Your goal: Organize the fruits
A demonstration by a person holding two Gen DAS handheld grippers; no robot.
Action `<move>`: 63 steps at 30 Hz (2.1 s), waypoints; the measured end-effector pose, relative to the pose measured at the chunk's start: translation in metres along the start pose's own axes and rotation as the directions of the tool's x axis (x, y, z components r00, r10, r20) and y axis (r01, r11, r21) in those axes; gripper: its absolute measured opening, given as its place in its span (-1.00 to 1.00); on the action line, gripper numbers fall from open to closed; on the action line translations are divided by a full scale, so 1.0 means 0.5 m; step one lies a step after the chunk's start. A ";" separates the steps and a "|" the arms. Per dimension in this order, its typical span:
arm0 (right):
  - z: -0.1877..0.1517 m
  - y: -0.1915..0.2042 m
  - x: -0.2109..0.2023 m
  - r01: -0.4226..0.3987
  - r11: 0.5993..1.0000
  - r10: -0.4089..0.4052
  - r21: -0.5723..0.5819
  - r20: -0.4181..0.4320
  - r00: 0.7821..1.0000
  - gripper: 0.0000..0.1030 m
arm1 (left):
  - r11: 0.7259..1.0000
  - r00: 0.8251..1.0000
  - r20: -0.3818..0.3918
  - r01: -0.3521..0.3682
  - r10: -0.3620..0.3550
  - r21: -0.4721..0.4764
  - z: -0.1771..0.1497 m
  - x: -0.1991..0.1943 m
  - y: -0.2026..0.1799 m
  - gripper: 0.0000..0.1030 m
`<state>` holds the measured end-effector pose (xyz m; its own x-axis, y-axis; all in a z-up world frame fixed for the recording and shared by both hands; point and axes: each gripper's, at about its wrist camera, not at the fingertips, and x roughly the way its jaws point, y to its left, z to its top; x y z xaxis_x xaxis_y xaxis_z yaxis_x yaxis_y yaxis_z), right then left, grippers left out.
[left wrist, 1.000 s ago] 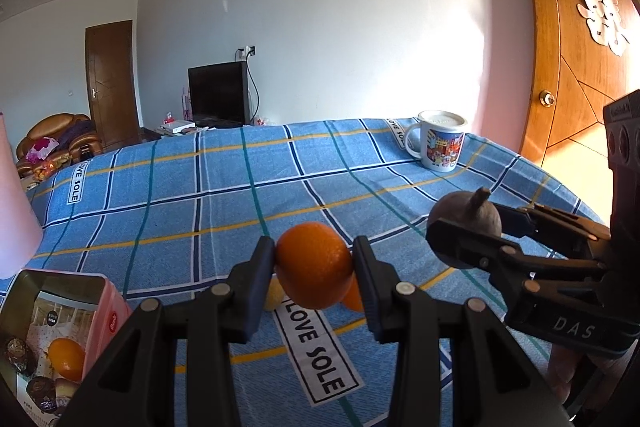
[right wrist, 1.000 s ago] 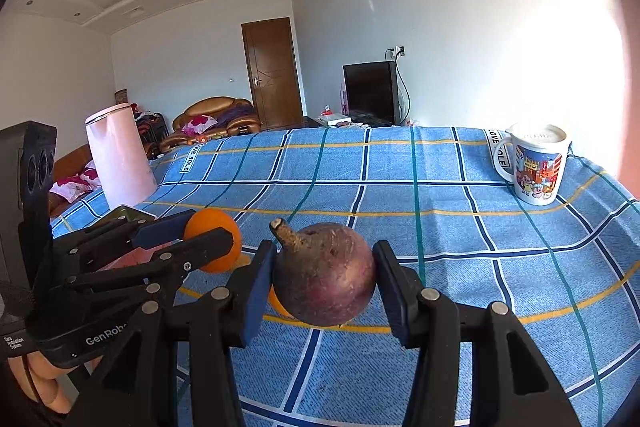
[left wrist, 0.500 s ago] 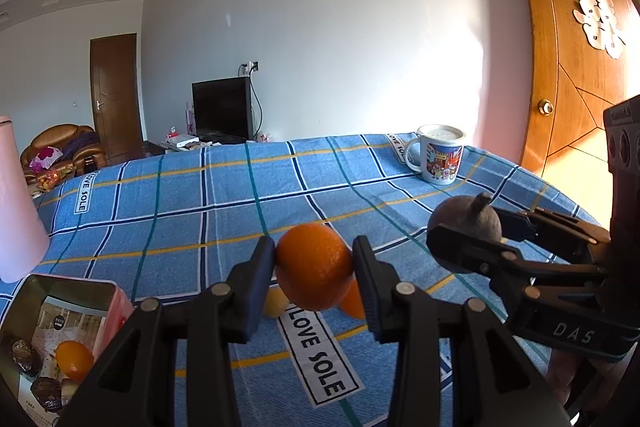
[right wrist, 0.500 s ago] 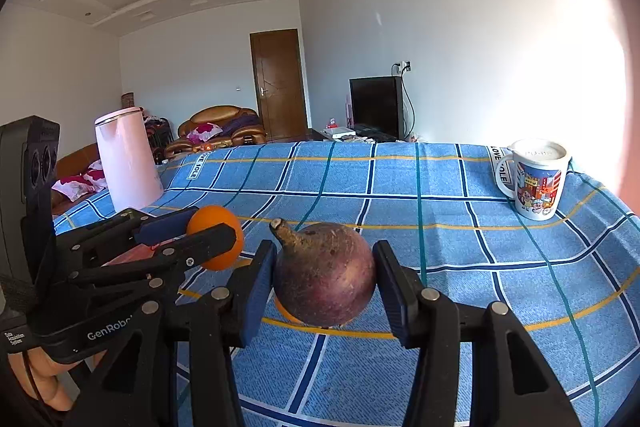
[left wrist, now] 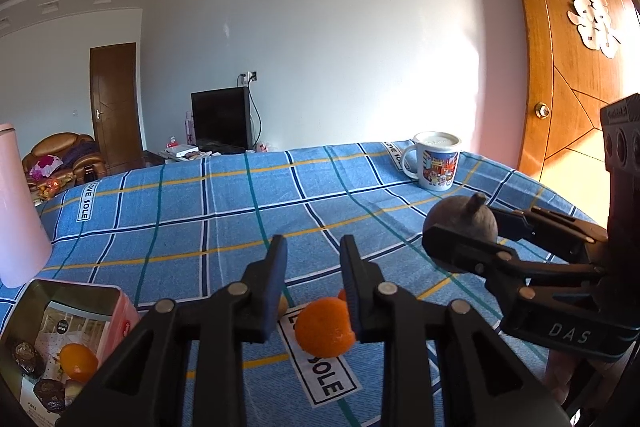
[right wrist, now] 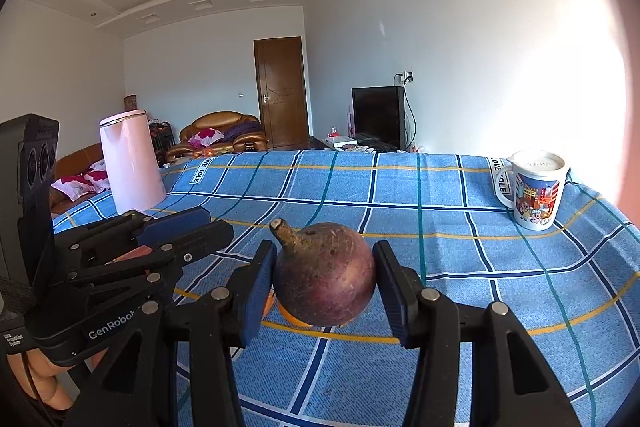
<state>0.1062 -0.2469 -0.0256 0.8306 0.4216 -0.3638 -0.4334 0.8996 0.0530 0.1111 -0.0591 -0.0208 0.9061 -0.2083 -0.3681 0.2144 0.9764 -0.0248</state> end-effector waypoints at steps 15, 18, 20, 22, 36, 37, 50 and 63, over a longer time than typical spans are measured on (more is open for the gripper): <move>0.001 -0.011 0.000 -0.002 0.999 0.002 0.035 -0.008 1.000 0.00 | 0.998 0.975 -0.211 0.058 -0.065 -0.040 -0.022 0.043 0.008 0.30; 0.001 -0.011 -0.001 0.001 0.999 0.000 0.036 -0.006 1.000 0.00 | 0.995 0.946 -0.309 0.100 -0.102 -0.024 -0.032 0.075 -0.009 0.30; 0.001 -0.010 0.000 0.002 0.999 -0.002 0.034 -0.008 1.000 0.00 | 0.993 0.928 -0.353 0.112 -0.121 -0.044 -0.037 0.092 -0.007 0.27; 0.001 -0.010 -0.001 0.003 0.999 -0.003 0.035 -0.007 1.000 0.00 | 0.990 0.910 -0.391 0.120 -0.140 -0.074 -0.043 0.109 0.001 0.18; 0.002 0.002 -0.002 -0.013 1.000 0.013 0.012 -0.008 1.000 0.00 | 0.995 0.972 -0.229 0.039 -0.060 -0.094 -0.029 0.019 0.039 -0.07; 0.001 0.006 -0.001 -0.033 0.999 0.033 0.017 -0.014 0.999 0.00 | 0.995 0.977 -0.208 0.028 -0.047 -0.095 -0.027 0.003 0.048 -0.07; 0.022 0.138 0.034 -0.208 0.978 0.206 -0.029 -0.057 0.977 0.00 | 0.977 0.980 -0.101 -0.180 0.169 -0.112 -0.028 -0.164 0.200 -0.07; 0.067 0.302 0.083 -0.378 0.922 0.368 -0.083 -0.108 0.923 0.00 | 0.936 0.950 -0.132 -0.303 0.282 -0.182 -0.072 -0.224 0.322 -0.07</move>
<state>0.0870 -0.0896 -0.0017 0.5697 0.7084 -0.4166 -0.7425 0.6610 0.1087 0.0310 0.1234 -0.0171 0.8732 0.0847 -0.4799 -0.1401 0.9868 -0.0808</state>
